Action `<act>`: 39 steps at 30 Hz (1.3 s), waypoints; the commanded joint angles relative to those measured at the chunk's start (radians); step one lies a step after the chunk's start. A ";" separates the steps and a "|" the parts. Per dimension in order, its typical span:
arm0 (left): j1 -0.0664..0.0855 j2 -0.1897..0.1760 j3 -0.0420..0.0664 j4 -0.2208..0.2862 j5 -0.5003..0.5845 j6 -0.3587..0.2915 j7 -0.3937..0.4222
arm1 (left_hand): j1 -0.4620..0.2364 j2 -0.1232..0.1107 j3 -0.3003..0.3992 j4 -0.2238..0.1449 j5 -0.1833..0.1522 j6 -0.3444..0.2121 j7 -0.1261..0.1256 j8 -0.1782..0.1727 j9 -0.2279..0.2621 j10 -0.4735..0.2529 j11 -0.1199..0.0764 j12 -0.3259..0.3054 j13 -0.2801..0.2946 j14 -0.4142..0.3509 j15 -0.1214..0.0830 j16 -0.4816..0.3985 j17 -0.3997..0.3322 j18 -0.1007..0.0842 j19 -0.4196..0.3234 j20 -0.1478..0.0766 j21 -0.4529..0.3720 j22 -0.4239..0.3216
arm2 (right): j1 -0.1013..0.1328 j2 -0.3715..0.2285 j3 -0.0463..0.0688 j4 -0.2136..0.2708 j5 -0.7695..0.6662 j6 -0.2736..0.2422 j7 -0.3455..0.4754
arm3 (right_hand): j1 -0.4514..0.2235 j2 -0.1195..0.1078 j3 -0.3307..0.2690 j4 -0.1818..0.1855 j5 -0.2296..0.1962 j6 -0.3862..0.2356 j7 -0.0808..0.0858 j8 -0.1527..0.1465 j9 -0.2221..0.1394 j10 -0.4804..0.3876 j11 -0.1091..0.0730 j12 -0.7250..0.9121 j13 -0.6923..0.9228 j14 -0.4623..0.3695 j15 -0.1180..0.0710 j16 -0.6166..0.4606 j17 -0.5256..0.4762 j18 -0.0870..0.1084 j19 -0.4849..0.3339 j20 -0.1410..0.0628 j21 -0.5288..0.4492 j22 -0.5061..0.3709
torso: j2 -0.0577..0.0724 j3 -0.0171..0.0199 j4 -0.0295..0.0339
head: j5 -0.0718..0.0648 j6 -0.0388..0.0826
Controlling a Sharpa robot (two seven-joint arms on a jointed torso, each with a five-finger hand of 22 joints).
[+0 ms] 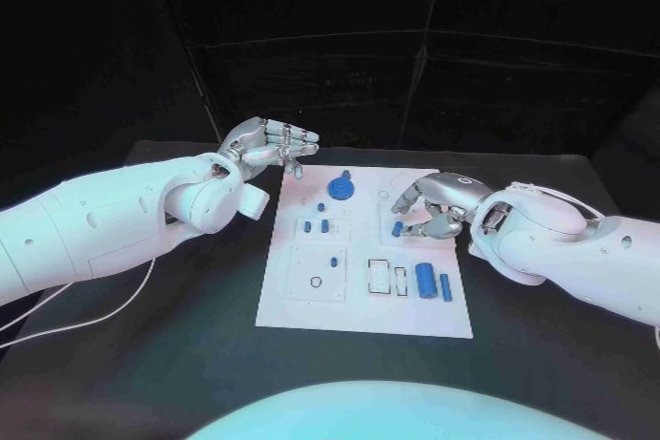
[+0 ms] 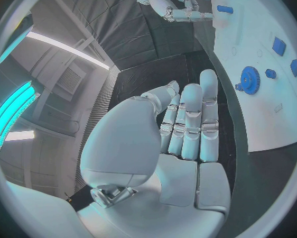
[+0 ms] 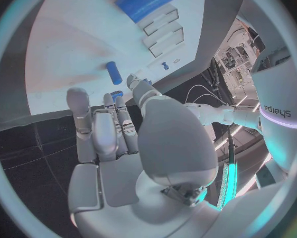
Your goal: Assemble the parts on the task board
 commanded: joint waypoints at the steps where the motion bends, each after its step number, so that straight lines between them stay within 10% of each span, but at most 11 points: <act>1: 0.001 0.000 0.001 0.002 0.003 0.011 0.002 | -0.001 0.005 -0.002 -0.004 0.002 -0.002 0.006 0.005 -0.001 -0.010 0.000 0.003 -0.001 -0.007 -0.001 -0.002 -0.001 0.012 -0.010 0.000 -0.006 -0.001 | 0.002 0.007 0.001 -0.007 -0.044 0.089 -0.028 | 0.011 0.004 -0.012 -0.001 -0.003 -0.002 0.000 -0.002 0.002 -0.001 -0.005 0.012 -0.001 0.012 0.004 -0.006 -0.005 0.011 -0.002 0.001 -0.004 0.002 | 0.000 -0.0001 0.0000 | 0.001 -0.002; 39: 0.002 0.000 0.001 0.003 0.003 0.011 0.001 | -0.001 0.005 -0.002 -0.004 0.002 -0.002 0.006 0.005 -0.001 -0.010 0.000 0.003 -0.001 -0.007 -0.001 -0.002 -0.001 0.012 -0.010 0.000 -0.006 -0.001 | 0.001 0.084 0.000 -0.088 -0.075 0.129 -0.053 | 0.069 0.075 0.060 0.009 -0.056 0.120 0.001 0.019 0.009 0.190 -0.036 0.044 -0.011 0.030 -0.023 0.026 0.034 -0.005 0.063 -0.024 0.049 0.090 | -0.001 0.0004 -0.0005 | -0.002 -0.008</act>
